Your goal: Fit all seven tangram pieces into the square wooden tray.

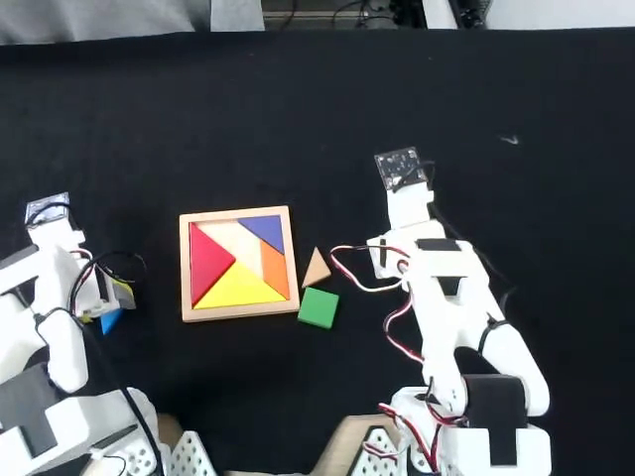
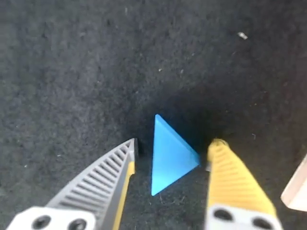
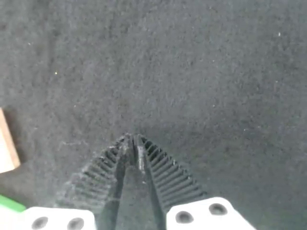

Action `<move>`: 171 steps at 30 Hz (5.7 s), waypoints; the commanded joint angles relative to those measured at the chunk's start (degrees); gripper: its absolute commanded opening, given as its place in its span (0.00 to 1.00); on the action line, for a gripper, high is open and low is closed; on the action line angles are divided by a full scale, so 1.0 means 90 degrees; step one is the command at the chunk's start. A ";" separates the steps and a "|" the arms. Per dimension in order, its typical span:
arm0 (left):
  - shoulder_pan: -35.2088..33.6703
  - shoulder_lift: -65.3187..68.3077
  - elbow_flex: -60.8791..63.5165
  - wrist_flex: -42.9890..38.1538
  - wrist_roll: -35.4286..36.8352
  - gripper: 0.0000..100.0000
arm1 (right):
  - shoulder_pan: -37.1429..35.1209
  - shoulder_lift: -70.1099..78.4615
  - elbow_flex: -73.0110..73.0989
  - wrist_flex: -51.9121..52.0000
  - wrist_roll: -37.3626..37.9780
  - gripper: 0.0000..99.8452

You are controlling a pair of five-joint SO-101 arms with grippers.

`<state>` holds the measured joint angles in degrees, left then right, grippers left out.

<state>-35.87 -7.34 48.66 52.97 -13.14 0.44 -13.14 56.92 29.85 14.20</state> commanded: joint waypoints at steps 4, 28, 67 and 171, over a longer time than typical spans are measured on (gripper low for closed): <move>0.0190 0.0029 -0.0357 0.0029 -0.0049 0.21 | -0.0107 0.0024 -0.0357 -0.0107 0.0049 0.01; 0.0435 0.0088 -0.0376 0.0039 -0.0029 0.21 | -0.0107 0.0024 -0.0347 -0.0107 0.0049 0.01; 0.0278 0.0088 -0.0308 0.0195 -0.0293 0.13 | -0.0107 0.0024 -0.0337 -0.0107 0.0049 0.01; 0.2486 -1.0589 0.5426 0.1875 0.1895 0.03 | -0.0098 0.0034 0.1050 0.2188 -0.0020 0.01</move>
<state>-13.89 -102.20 96.48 69.67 3.38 0.44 -14.37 61.41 45.49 14.02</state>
